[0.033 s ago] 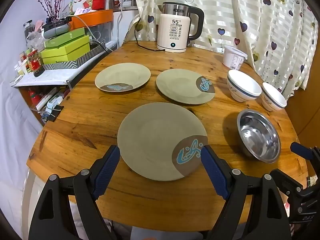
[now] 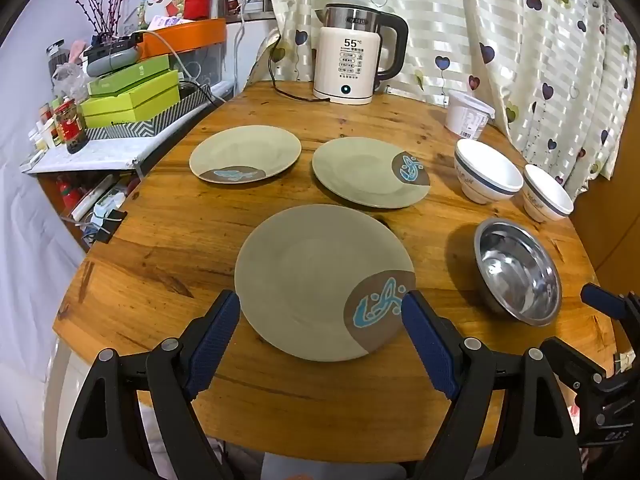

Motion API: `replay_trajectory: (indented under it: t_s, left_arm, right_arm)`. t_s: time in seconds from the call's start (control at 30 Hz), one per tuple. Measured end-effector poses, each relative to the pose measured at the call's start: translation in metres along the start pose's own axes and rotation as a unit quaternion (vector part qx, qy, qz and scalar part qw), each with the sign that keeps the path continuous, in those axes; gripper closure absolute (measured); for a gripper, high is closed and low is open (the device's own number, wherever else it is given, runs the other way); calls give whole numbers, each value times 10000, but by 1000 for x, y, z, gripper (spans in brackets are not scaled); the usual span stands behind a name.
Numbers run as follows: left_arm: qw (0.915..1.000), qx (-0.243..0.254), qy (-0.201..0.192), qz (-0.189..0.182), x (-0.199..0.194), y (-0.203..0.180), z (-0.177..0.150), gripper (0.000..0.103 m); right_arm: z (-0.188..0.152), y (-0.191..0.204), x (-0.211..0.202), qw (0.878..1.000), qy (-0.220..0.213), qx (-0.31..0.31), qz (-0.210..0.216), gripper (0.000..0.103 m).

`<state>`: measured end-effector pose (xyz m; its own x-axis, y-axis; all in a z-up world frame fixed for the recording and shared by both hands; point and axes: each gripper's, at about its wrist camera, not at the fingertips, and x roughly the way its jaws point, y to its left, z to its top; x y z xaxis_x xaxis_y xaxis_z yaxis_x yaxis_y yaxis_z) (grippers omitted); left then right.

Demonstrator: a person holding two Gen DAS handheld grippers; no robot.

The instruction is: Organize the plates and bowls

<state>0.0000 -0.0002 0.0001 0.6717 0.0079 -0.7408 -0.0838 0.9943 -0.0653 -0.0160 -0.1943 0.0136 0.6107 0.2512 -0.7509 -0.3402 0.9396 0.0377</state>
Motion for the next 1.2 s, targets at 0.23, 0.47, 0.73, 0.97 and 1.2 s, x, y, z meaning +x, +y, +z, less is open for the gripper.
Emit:
replay_trajectory:
  t_s: [0.23, 0.47, 0.73, 0.97, 1.2]
  left_arm:
    - [9999, 34, -53, 87, 0, -3, -6, 20]
    - [9999, 66, 103, 37, 1, -1, -4, 20]
    - [9998, 117, 130, 68, 1, -3, -5, 20]
    - [9998, 99, 177, 48, 2, -3, -5, 20]
    - [9996, 132, 209, 109, 3, -4, -7, 20]
  right_arm:
    - [2, 1, 1, 10000, 5, 5, -10, 0]
    - [4, 4, -1, 10000, 25, 6, -29, 0]
    - [1, -3, 0, 10000, 30, 52, -53, 0]
    - [2, -1, 2, 9999, 49, 65, -82, 0]
    - [1, -3, 1, 9999, 62, 81, -82, 0]
